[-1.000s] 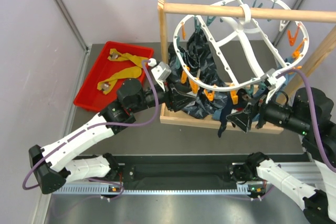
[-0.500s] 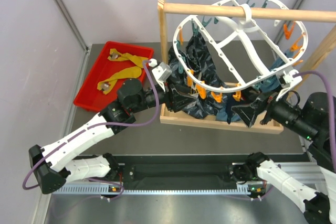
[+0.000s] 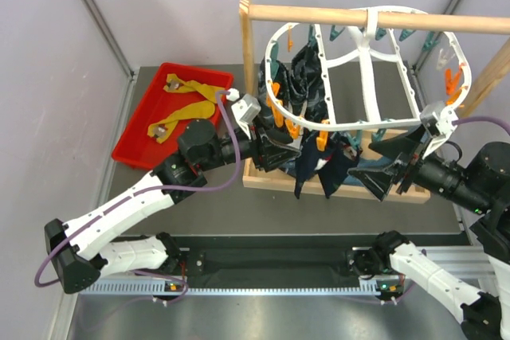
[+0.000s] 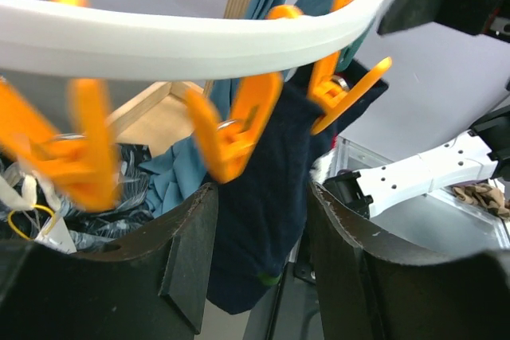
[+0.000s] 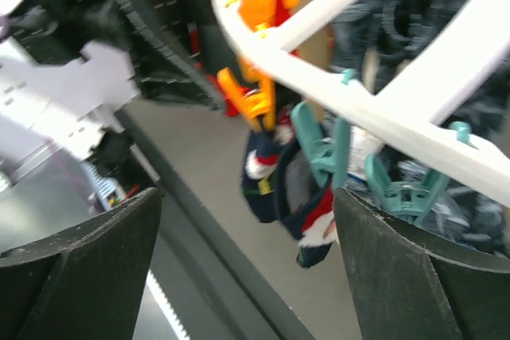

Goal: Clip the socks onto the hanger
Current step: Clamp the sock onto the hanger, then open the clamp at the hanger.

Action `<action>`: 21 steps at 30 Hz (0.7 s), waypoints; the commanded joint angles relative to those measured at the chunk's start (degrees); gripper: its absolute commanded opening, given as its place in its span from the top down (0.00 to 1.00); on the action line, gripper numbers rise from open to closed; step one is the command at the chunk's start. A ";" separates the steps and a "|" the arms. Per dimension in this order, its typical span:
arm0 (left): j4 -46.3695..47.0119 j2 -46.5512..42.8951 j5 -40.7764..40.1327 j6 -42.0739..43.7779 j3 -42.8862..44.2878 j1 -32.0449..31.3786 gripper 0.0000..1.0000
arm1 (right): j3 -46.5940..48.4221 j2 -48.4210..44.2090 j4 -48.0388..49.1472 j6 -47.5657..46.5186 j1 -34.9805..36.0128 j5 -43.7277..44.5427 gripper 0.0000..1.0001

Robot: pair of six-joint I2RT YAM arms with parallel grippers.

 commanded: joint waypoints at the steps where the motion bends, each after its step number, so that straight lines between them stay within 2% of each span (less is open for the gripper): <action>1: 6.22 0.69 0.66 -0.96 -0.33 -0.85 0.47 | -0.41 -0.86 2.14 -1.48 0.16 -12.45 0.16; 2: 6.40 1.04 0.31 -0.87 -0.33 -1.03 0.48 | -0.94 -1.12 3.80 -1.04 0.16 -16.73 0.18; 5: 6.75 1.92 -1.54 -0.87 -0.07 -1.38 0.51 | -3.22 -1.56 7.14 0.54 0.17 -22.20 0.25; 11: 6.93 4.38 -2.15 -1.14 1.16 -3.04 0.53 | -8.06 -2.18 14.18 4.76 0.17 -27.40 0.44; 17: 1.33 5.26 -7.06 2.90 4.14 -5.33 0.53 | -13.86 -1.74 19.72 7.75 0.16 -23.38 0.71; 18: 0.26 5.09 -7.69 3.60 4.59 -5.60 0.53 | -14.48 -1.57 20.24 8.71 0.16 -23.19 0.74; 21: -2.39 4.04 -9.44 5.01 5.21 -5.78 0.53 | -16.59 0.36 21.57 10.39 0.25 -23.54 0.75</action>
